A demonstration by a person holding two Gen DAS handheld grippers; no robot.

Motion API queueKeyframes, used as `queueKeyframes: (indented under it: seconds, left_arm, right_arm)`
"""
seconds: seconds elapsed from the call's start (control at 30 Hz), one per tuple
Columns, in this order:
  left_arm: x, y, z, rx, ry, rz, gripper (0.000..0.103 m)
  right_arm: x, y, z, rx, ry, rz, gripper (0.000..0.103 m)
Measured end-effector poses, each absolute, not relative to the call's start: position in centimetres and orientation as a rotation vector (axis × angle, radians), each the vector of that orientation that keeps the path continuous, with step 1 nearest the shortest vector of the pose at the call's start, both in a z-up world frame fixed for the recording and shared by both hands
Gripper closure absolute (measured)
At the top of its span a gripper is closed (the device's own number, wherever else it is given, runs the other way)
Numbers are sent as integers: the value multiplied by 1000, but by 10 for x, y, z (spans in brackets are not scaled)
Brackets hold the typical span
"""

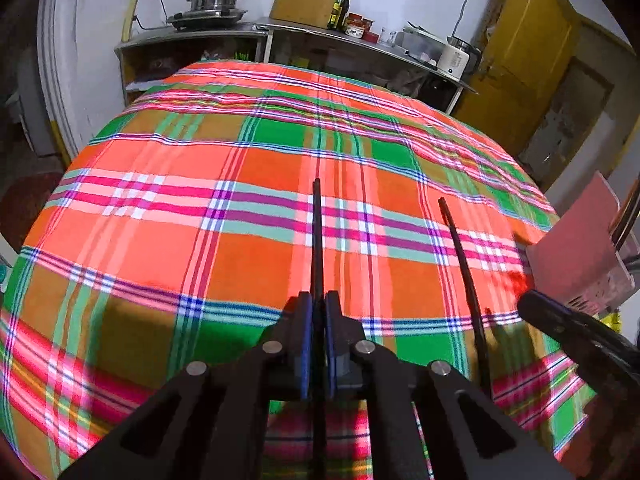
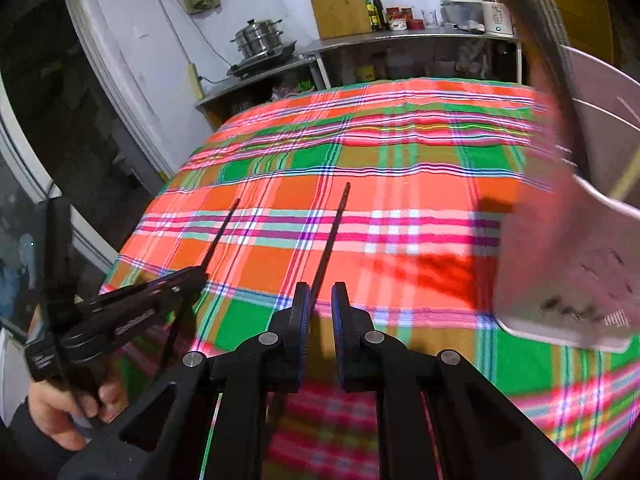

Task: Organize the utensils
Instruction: 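Grasp a black chopstick with the left tool while the right tool grasps another, then lift and carry the black chopsticks in both tools over the pink basket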

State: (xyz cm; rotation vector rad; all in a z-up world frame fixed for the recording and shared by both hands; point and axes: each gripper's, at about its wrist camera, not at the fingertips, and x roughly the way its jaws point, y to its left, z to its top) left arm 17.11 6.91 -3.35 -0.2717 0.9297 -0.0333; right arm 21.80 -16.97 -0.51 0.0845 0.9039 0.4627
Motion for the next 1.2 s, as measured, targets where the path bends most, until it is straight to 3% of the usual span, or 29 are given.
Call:
queueKeyframes:
  seconds: [0.57,0.8,1.2]
  left_arm:
    - [209,62,-33,-153,980,-76,95]
    - [212,68,-32,-195,987,-69,97]
    - [184,81,15,-252,889,-86,97]
  right_arm:
    - [262,-133,-27,-18,981,388,92]
    - [266,-130,-26,-33,994,398,97]
    - [237,-139,20,26,890,467,98]
